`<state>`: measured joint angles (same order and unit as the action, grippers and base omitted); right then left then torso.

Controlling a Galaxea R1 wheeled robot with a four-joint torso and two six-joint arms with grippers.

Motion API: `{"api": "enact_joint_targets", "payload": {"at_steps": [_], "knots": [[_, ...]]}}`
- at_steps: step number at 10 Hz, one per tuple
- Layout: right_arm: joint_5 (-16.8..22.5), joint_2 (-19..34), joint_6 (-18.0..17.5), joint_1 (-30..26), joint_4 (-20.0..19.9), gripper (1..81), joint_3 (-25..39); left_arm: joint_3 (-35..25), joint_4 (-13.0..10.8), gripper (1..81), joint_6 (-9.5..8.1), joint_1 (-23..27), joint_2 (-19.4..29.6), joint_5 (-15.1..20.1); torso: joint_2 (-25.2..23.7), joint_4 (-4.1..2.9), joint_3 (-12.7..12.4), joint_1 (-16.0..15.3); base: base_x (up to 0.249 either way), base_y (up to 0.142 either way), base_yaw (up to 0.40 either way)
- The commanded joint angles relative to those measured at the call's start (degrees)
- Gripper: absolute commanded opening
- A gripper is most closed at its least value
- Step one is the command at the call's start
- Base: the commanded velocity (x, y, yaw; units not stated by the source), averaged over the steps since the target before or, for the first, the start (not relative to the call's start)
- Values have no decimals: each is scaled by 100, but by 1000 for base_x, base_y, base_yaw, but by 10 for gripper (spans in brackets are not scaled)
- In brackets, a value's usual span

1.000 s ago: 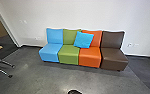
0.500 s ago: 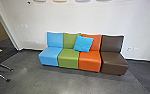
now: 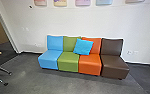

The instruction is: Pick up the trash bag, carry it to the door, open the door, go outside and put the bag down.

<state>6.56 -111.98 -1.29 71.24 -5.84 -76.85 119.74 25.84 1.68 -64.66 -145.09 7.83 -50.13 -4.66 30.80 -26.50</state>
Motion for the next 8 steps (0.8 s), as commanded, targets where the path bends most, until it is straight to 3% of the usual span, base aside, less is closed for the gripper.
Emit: {"api": "enact_joint_targets", "payload": {"at_steps": [1,5,7,8], "knots": [[680,568,6,-974,-383,811,259,427,140,811,8,643,-99,702,-557,0,0,-358,0,0,0],[689,824,6,-993,-400,811,356,806,395,811,8,967,-266,931,-1349,0,0,-859,0,0,0],[689,868,15,-984,-400,811,409,806,421,811,8,1125,-240,974,-1725,0,321,-1095,0,0,0],[689,938,15,-984,-400,811,452,806,430,811,8,1205,-205,1168,-1913,0,446,-1213,0,0,0]]}}
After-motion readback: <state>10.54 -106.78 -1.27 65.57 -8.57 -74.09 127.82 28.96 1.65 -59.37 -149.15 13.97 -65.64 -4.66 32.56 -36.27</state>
